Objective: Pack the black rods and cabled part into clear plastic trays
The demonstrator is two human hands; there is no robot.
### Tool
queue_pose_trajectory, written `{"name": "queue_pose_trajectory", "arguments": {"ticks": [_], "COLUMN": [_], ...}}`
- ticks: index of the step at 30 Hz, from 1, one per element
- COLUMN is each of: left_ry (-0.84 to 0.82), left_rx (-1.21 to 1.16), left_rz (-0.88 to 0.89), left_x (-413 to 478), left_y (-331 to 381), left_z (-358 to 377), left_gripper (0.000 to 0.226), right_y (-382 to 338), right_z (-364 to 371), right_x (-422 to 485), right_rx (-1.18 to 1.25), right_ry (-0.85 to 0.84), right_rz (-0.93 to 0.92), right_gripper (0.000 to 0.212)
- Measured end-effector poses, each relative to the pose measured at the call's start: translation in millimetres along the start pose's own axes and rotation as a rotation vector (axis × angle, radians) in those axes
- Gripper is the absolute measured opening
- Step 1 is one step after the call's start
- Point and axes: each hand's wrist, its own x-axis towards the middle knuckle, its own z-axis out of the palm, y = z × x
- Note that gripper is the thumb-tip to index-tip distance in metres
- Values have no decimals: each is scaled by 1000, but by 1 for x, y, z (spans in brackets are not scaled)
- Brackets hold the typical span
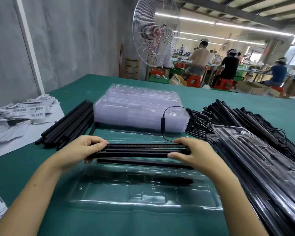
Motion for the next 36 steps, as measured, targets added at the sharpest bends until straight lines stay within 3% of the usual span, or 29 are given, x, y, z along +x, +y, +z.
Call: {"name": "queue_pose_trajectory", "arguments": {"ticks": [2, 6, 11, 16, 21, 25, 28, 31, 36], "left_ry": [-19, 4, 9, 44, 74, 98, 60, 8, -91], "left_rx": [-14, -4, -72, -259, -431, -279, -49, 130, 170], "left_rz": [7, 44, 74, 86, 115, 46, -16, 67, 31], "left_x": [-2, -3, -4, -8, -6, -3, -6, -12, -12], "left_y": [-1, -3, 0, 5, 6, 6, 8, 12, 4], "left_z": [-7, -12, -6, -9, -12, -9, -9, -14, -18], "left_gripper": [28, 26, 28, 36, 36, 37, 42, 34, 24], "right_y": [11, 37, 32, 29, 31, 25, 21, 21, 28], "right_z": [-12, -25, -25, -33, -34, -33, -35, -36, -24], "right_x": [-7, -16, -21, -28, -29, -28, -29, -28, -22], "right_rx": [156, 283, 602, 682, 723, 746, 731, 708, 636], "right_ry": [13, -69, -108, -329, -150, -77, -45, -20, -134], "right_rz": [90, 187, 219, 91, 80, 52, 12, 21, 57], "right_gripper": [72, 27, 48, 34, 22, 7, 13, 19, 10]}}
